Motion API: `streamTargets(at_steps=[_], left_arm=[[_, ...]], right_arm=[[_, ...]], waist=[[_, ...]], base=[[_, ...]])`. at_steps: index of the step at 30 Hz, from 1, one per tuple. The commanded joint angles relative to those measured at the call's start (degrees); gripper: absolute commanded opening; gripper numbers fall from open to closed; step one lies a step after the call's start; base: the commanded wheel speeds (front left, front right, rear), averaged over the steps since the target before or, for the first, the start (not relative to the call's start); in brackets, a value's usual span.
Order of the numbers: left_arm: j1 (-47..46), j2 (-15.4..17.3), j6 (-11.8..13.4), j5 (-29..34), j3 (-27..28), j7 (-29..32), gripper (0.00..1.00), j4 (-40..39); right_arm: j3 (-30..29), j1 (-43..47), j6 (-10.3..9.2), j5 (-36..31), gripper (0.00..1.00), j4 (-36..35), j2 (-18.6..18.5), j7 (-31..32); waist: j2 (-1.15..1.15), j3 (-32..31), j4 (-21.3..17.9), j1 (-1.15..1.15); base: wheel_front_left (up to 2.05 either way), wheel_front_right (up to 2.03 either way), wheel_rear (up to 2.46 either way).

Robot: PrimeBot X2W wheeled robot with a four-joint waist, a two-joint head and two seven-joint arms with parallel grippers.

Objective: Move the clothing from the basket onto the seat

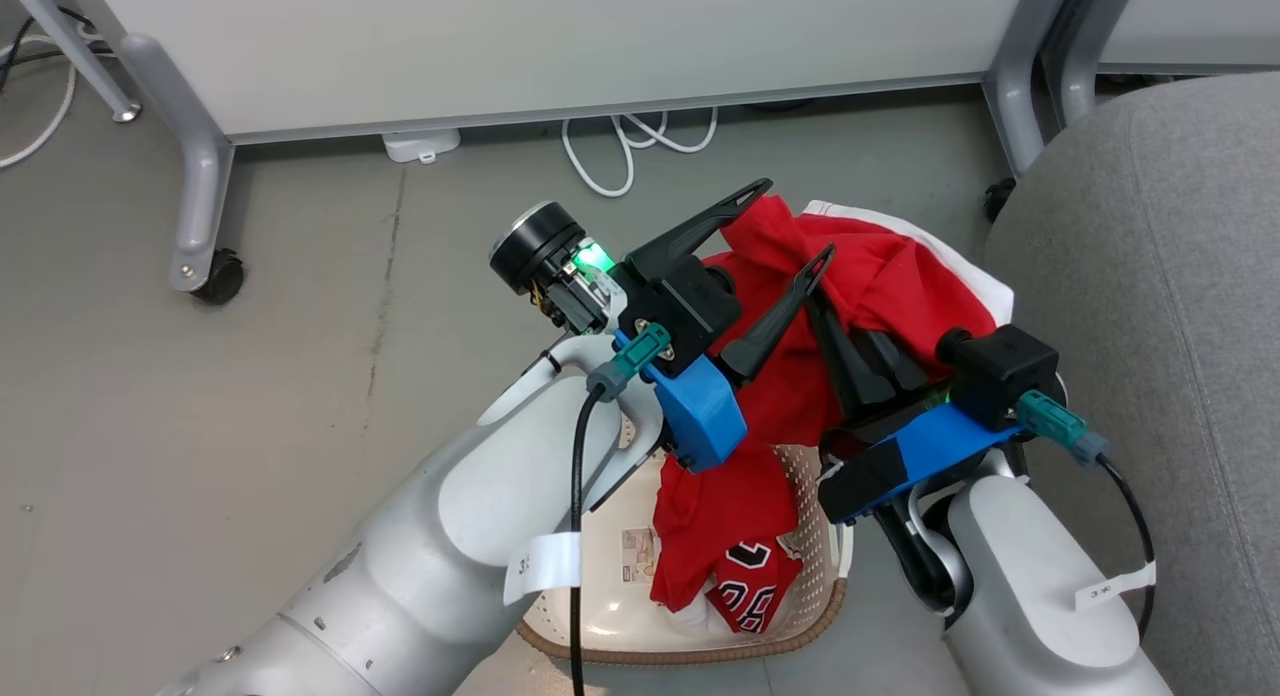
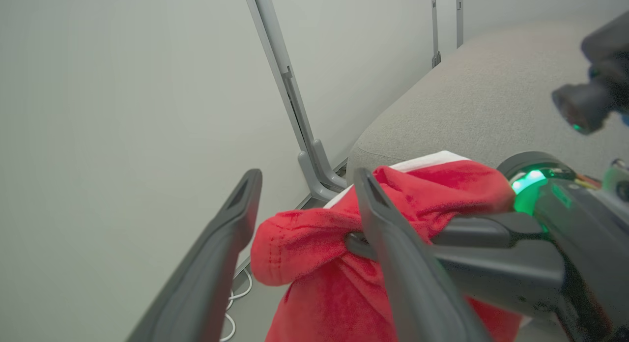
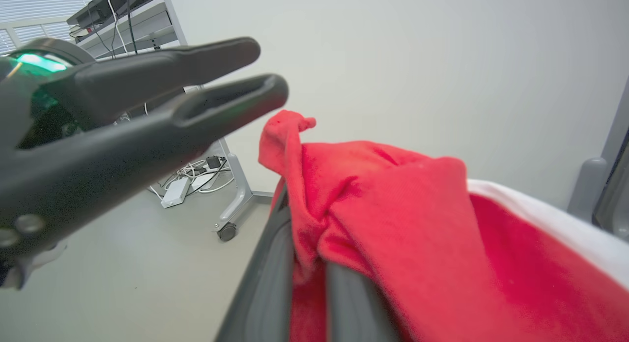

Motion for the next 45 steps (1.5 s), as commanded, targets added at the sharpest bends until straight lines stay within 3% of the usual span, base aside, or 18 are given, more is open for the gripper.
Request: streamTargets(at_steps=[1, 11, 21, 35, 45], left_arm=[[0.62, 0.0, 0.16, 0.44, 0.57, -0.29, 1.0, -0.19], [1.68, 0.28, -0.26, 2.03, 1.9, -0.3, 1.0, -1.16], [3.13, 0.98, -0.61, 3.74, 1.23, -0.3, 1.0, -2.23], [6.51, 2.43, -0.53, 3.8, -2.5, -0.3, 1.0, -4.15], [7.06, 3.5, -0.54, 3.54, -2.91, -0.3, 1.0, -5.27]], right_arm=[[-0.84, 0.43, 0.03, -0.57, 0.0, -0.47, -0.21, -0.22], [-9.35, 1.46, 0.03, -4.71, 0.0, -3.65, -0.2, -0.22], [-17.04, 4.63, 0.03, -4.72, 0.0, -8.13, -0.17, -0.22], [-23.17, 10.33, 0.03, -4.57, 0.0, -12.78, -0.15, -0.22], [-24.24, 11.23, 0.03, -4.24, 0.0, -13.61, -0.15, -0.22]], waist=[[0.0, 0.86, -0.98, 0.0], [0.0, 4.24, -6.17, 0.0], [0.0, 6.65, -12.33, 0.0], [0.0, 7.24, -19.97, 0.0], [0.0, 6.75, -21.0, 0.0]], base=[[0.0, 0.0, 0.0], [0.0, 0.0, 0.0], [0.0, 0.0, 0.0], [0.0, 0.0, 0.0], [0.0, 0.0, 0.0]])
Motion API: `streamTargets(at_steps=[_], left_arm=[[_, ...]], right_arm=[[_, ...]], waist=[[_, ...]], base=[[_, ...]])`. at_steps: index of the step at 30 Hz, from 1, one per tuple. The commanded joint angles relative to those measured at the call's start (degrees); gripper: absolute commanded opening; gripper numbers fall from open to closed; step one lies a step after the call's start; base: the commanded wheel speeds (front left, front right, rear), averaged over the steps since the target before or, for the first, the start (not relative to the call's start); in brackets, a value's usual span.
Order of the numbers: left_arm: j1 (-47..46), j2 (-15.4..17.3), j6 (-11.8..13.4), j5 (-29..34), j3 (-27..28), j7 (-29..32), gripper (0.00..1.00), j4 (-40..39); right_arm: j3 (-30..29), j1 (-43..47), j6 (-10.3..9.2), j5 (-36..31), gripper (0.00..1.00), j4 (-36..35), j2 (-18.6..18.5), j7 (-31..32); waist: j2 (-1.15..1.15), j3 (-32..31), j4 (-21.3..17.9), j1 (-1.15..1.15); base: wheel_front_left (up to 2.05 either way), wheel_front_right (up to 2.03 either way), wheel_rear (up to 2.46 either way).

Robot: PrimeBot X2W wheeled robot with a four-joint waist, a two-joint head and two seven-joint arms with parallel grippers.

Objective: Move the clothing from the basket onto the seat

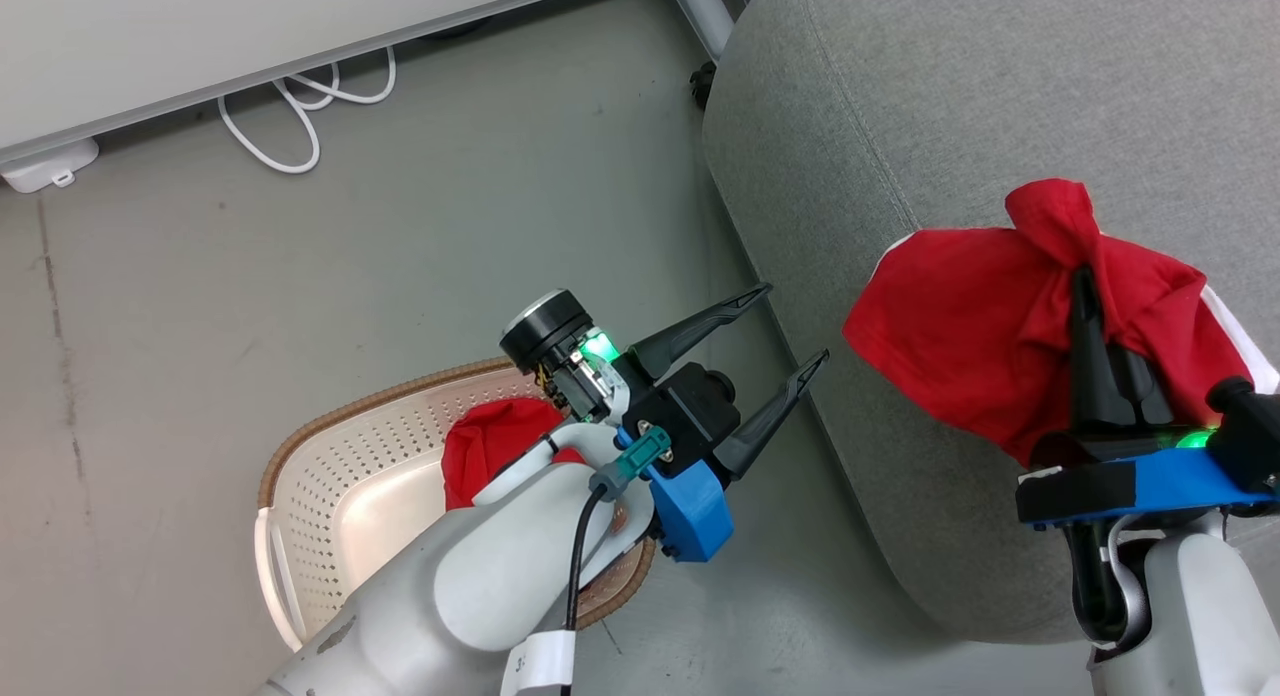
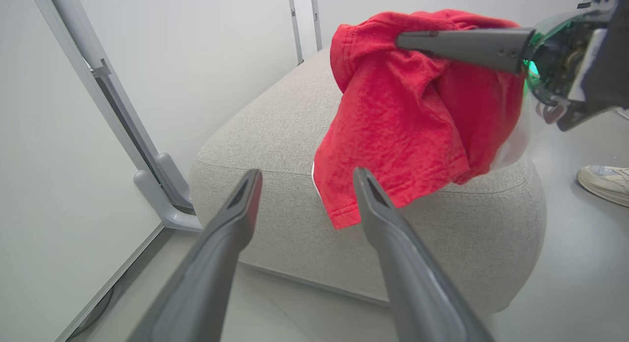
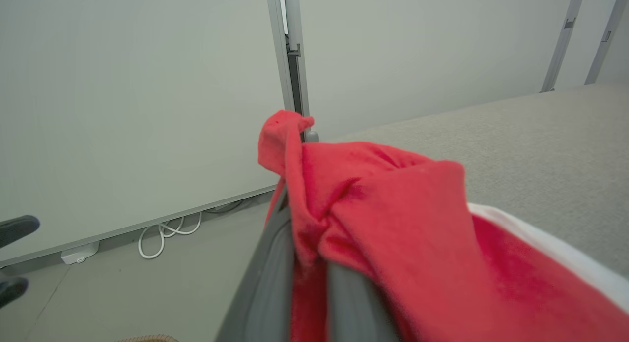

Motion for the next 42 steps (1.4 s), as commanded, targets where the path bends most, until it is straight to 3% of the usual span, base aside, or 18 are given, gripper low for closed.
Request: streamTargets(at_steps=[1, 7, 14, 25, 34, 39, 42], left_arm=[[0.01, 0.4, -0.01, 0.2, 0.25, -0.3, 1.0, -0.27], [-1.04, 1.0, -0.01, 0.74, 2.0, -0.29, 1.0, -1.42], [-5.12, 3.03, -0.02, 2.02, 2.82, -0.29, 1.0, -2.57], [-13.38, 6.77, -0.02, 4.13, 2.21, -0.03, 1.0, -4.71], [-17.84, 8.03, -0.02, 5.27, 1.66, 0.78, 1.0, -7.64], [-18.06, 8.29, 0.08, 5.35, 1.22, 0.8, 1.0, -8.22], [-18.06, 8.5, 0.17, 5.35, 0.92, 0.75, 1.0, -8.46]], right_arm=[[0.0, -0.31, 0.03, 0.02, 0.0, -0.54, -0.07, -0.24], [-0.29, -4.14, 0.03, -1.63, 0.0, -2.27, -0.07, -0.23], [-3.76, -15.96, 0.02, -3.86, 0.0, -5.58, -0.55, -0.23], [-17.11, -35.47, 0.02, -5.5, 0.0, -10.43, -9.31, -0.22], [-26.51, -39.22, 0.02, -7.25, 0.0, -3.42, -18.93, -0.23], [-28.14, -36.64, 0.02, -8.5, 0.0, 3.46, -20.72, -0.22], [-28.38, -35.56, 0.02, -8.79, 0.0, 6.77, -19.64, -0.23]], waist=[[0.0, 0.07, -0.06, 0.0], [0.0, 1.97, -0.44, 0.0], [0.0, 8.09, -0.5, 0.0], [0.0, 22.67, 1.07, 0.0], [0.0, 30.19, 2.1, 0.0], [0.0, 31.77, 2.45, 0.0], [0.0, 32.07, 2.37, 0.0]], base=[[0.0, 0.0, 0.0], [0.0, 0.0, 0.0], [0.0, 0.0, 0.0], [0.0, 0.0, 0.0], [0.0, 0.0, 0.0], [0.0, 0.0, 0.0], [0.0, 0.0, 0.0]])
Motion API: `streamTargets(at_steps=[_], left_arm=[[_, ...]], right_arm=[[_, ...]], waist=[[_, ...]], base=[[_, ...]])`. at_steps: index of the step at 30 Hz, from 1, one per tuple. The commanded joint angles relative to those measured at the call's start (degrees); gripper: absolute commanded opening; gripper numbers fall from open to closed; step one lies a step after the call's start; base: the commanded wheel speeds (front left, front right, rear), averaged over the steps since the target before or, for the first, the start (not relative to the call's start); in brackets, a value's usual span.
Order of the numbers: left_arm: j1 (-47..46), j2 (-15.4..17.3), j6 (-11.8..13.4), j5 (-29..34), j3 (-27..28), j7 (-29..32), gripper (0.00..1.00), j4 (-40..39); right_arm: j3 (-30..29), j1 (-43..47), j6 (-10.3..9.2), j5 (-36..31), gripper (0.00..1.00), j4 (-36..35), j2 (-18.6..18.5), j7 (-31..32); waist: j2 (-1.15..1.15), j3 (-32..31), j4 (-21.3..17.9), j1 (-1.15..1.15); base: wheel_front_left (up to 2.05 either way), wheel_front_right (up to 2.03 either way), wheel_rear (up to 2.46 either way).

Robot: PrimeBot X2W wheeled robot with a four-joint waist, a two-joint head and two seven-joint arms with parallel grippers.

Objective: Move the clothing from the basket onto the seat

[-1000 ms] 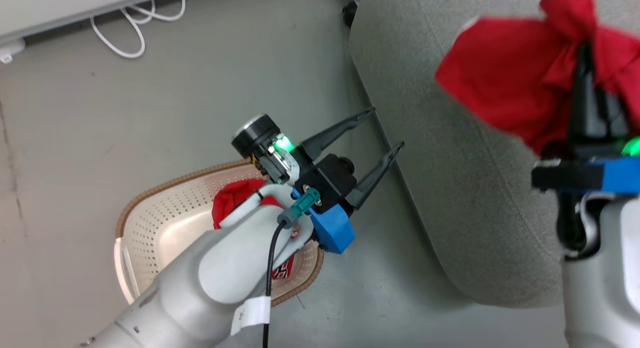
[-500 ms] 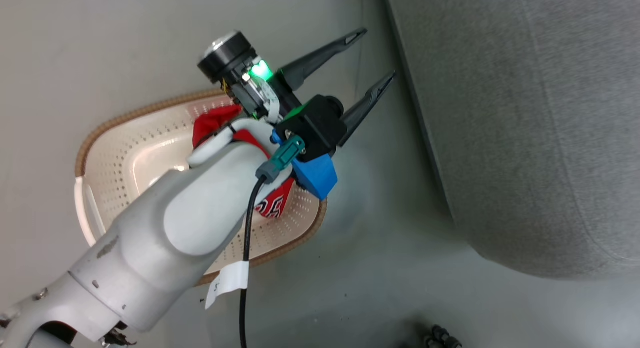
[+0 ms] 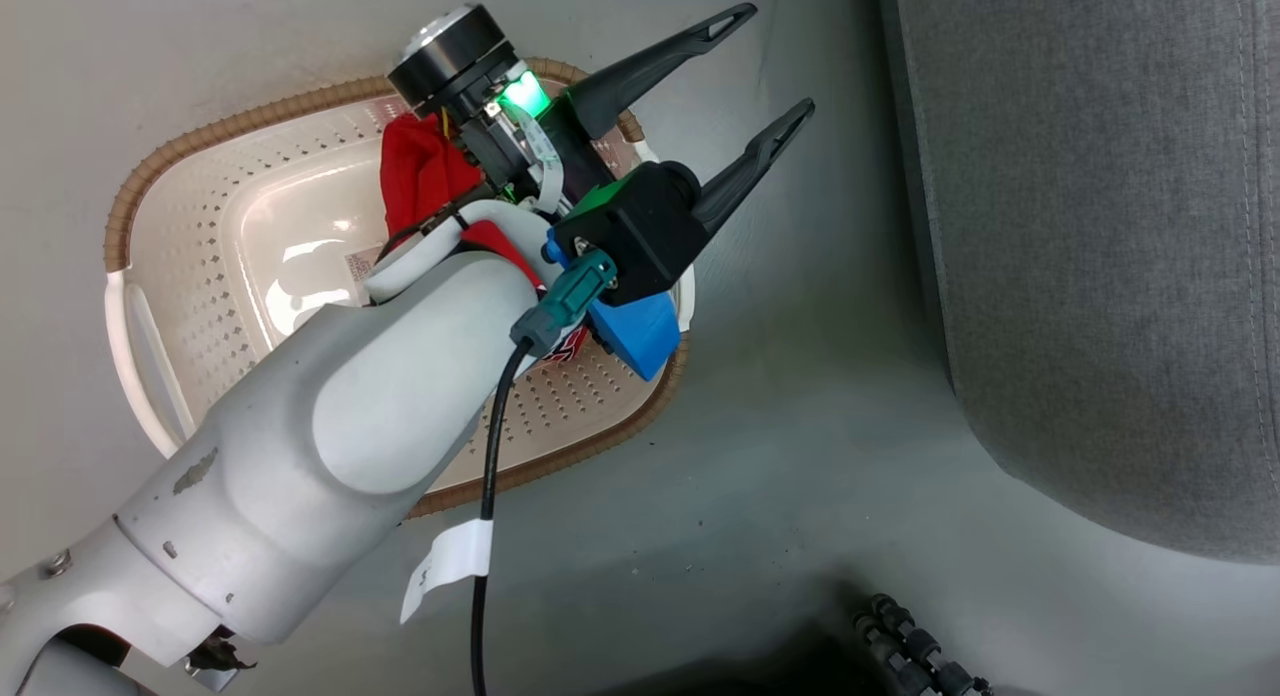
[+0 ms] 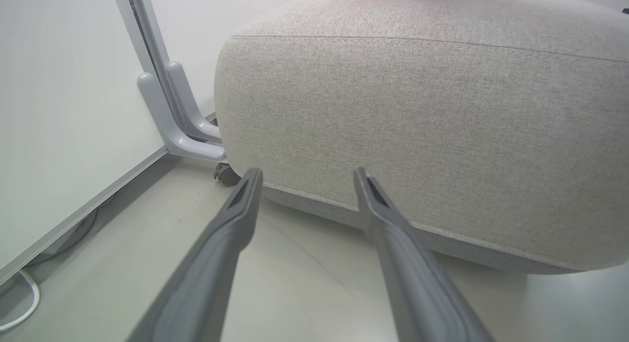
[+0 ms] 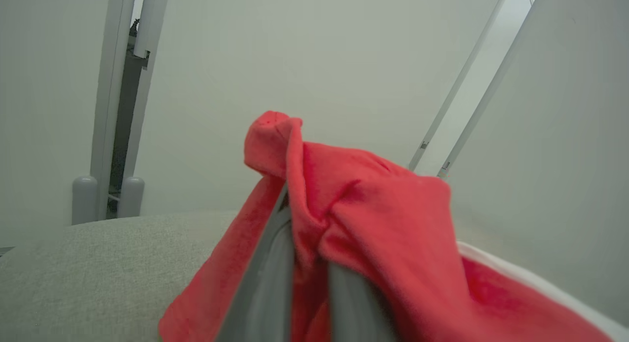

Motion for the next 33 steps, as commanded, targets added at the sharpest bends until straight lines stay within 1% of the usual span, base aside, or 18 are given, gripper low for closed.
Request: streamTargets(at_steps=[1, 2, 6, 11, 12, 13, 14, 18, 20, 23, 27, 31, 33], left_arm=[[-0.79, 0.19, 0.17, 0.31, -0.13, -0.03, 1.0, -0.36], [-0.79, 0.19, 0.17, 0.31, -0.13, -0.03, 1.0, -0.36], [-1.15, 0.25, 0.24, 0.05, -0.38, 0.09, 1.0, -0.35], [-1.55, -0.17, 0.36, -0.18, -0.71, -0.02, 1.0, -0.21], [-1.51, -0.23, 0.45, -0.24, -0.74, -0.08, 1.0, -0.21], [-1.39, -0.33, 0.45, -0.33, -0.8, -0.13, 1.0, -0.19], [-1.22, -0.39, 0.49, -0.43, -0.87, -0.19, 1.0, -0.1], [-0.25, -0.76, 0.86, -0.7, -1.03, -0.53, 1.0, 0.32], [0.34, -1.04, 0.96, -1.08, -1.07, -0.62, 1.0, 0.63], [1.27, -1.43, 1.2, -1.52, -0.87, -0.78, 1.0, 1.09], [3.26, -2.16, 1.89, -2.48, -0.13, -1.0, 1.0, 1.55], [6.08, -2.75, 2.77, -3.55, 1.96, -1.02, 1.0, 0.39], [8.01, -2.72, 3.3, -4.29, 3.71, -1.03, 1.0, -0.14]], right_arm=[[-0.22, 1.11, 0.01, -0.51, 0.0, 1.27, 0.67, -0.21], [-0.22, 1.11, 0.01, -0.51, 0.0, 1.27, 0.67, -0.21], [0.03, 2.97, 0.01, -0.89, 0.0, 5.2, 2.89, -0.2], [0.42, 4.69, 0.01, -0.8, 0.0, 9.96, 4.42, -0.21], [0.29, 5.04, 0.01, -0.55, 0.11, 10.24, 4.69, -0.2], [0.31, 5.5, 0.01, -0.45, 0.43, 10.14, 5.17, -0.2], [0.51, 6.17, 0.01, -0.49, 1.0, 9.82, 5.45, -0.2], [0.77, 9.02, 0.01, 0.46, 1.0, 8.34, 6.18, -0.2], [1.56, 11.46, 0.01, 1.26, 1.0, 6.32, 7.67, -0.2], [2.84, 16.14, 0.0, 0.97, 1.0, 2.75, 8.86, -0.2], [4.34, 21.77, 0.01, 0.51, 1.0, -1.28, 11.68, -0.2], [6.48, 25.54, 0.01, 1.09, 1.0, -4.81, 12.41, -0.21], [8.97, 26.96, 0.01, 0.92, 1.0, -6.42, 12.06, -0.2]], waist=[[0.0, 0.08, -0.03, -0.01], [0.0, 0.08, -0.03, -0.01], [0.0, 0.06, -0.06, -0.01], [0.0, -0.26, 0.15, -0.01], [0.0, -0.37, 0.17, -0.01], [0.0, -0.51, 0.17, -0.01], [0.0, -0.72, 0.19, -0.01], [0.0, -1.99, 0.26, -0.01], [0.0, -3.06, 0.22, -0.01], [0.0, -5.16, 0.16, -0.01], [0.0, -9.21, 0.22, -0.01], [0.0, -13.96, 0.89, -0.01], [0.0, -16.48, 1.35, -0.01]], base=[[0.0, 0.0, 0.0], [0.0, 0.0, 0.0], [0.0, 0.0, 0.0], [0.0, 0.0, 0.0], [0.0, 0.0, 0.0], [0.0, 0.0, 0.0], [0.0, 0.0, 0.0], [0.0, 0.0, 0.0], [0.0, 0.0, 0.0], [0.0, 0.0, 0.0], [0.0, 0.0, 0.0], [0.0, 0.0, 0.0], [0.0, 0.0, 0.0]])
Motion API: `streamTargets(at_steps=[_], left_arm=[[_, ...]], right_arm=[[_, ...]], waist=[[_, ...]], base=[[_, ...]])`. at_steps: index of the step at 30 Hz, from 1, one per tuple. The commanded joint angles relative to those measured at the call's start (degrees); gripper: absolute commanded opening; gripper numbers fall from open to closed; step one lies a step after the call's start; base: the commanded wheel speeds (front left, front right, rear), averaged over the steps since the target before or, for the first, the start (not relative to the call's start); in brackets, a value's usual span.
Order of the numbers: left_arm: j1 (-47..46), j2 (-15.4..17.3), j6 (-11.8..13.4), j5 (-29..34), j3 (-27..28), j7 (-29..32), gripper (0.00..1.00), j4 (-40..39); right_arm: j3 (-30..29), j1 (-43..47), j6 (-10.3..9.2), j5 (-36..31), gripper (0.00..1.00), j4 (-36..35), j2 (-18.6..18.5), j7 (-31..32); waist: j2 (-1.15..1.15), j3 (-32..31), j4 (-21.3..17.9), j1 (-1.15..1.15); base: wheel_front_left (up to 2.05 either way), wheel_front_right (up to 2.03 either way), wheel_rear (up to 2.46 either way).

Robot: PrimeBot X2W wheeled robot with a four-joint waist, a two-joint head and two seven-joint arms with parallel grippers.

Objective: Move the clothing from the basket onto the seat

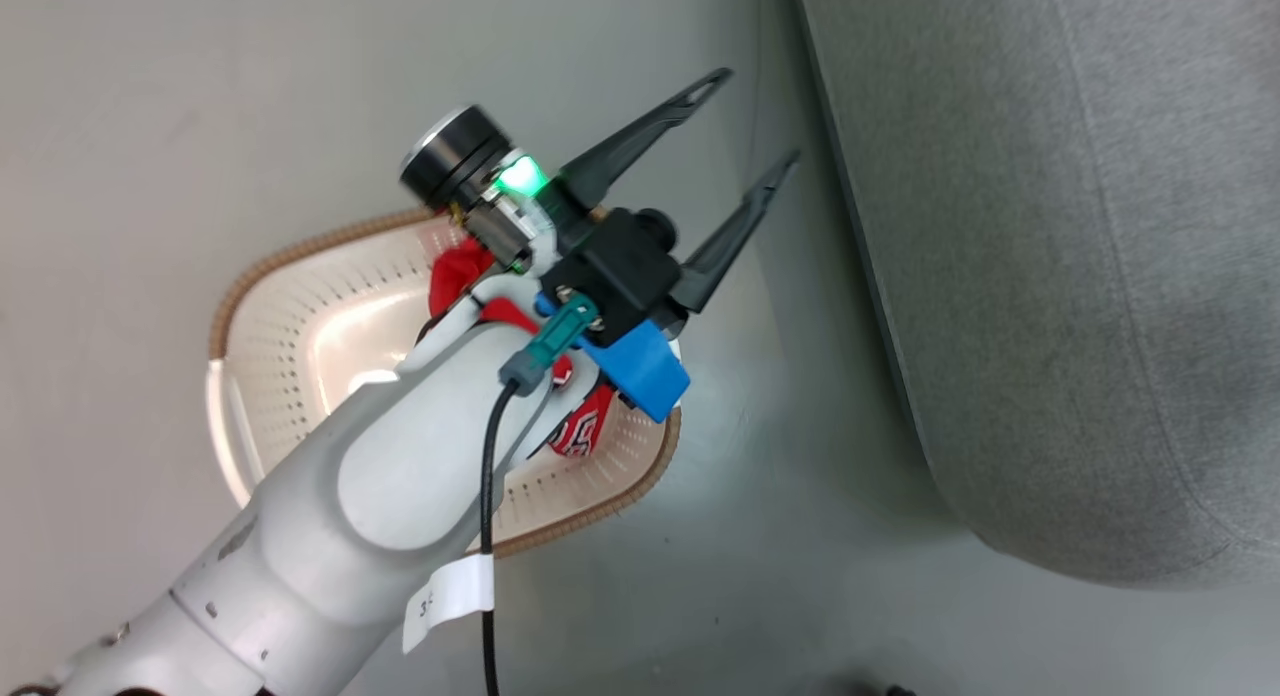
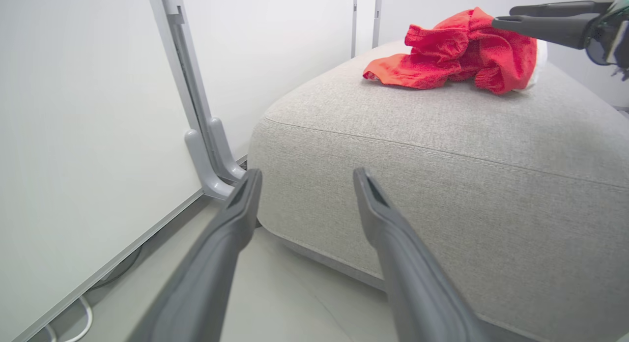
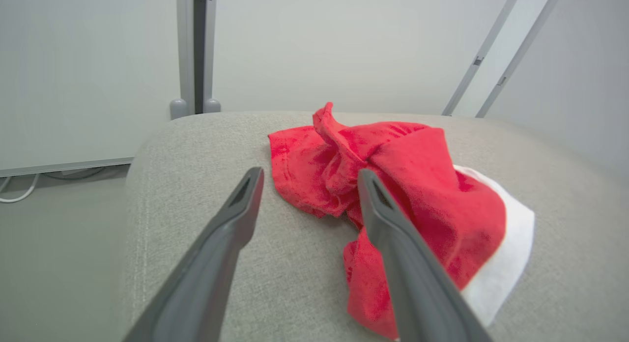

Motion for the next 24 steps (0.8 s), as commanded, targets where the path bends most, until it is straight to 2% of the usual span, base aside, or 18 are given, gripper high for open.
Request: streamTargets(at_steps=[1, 7, 14, 24], left_arm=[[2.22, 0.1, 0.64, -0.73, 1.78, -0.26, 1.0, -0.56], [8.89, -0.55, 2.49, -2.36, 9.1, -0.28, 1.0, -2.52], [17.29, -1.49, 3.9, -1.4, 19.43, -0.27, 1.0, -5.7], [30.79, -3.44, 3.17, 2.12, 33.44, -0.28, 1.0, -9.67]], right_arm=[[2.13, 1.5, 0.01, -0.01, 1.0, -1.51, -0.29, -0.2], [9.5, 4.08, 0.02, -0.08, 1.0, -5.94, -0.41, -0.2], [17.36, 6.34, 0.02, 0.22, 1.0, -7.99, 0.12, -0.2], [24.07, 9.93, 0.02, 1.89, 1.0, -4.42, 1.6, -0.2]], waist=[[0.0, -5.22, 1.16, 0.0], [0.0, -12.86, 4.01, 0.0], [0.0, -19.9, 8.27, 0.0], [0.0, -28.57, 12.12, 0.0]], base=[[0.0, 0.0, 0.0], [0.0, 0.0, 0.0], [0.0, 0.0, 0.0], [0.0, 0.0, 0.0]])
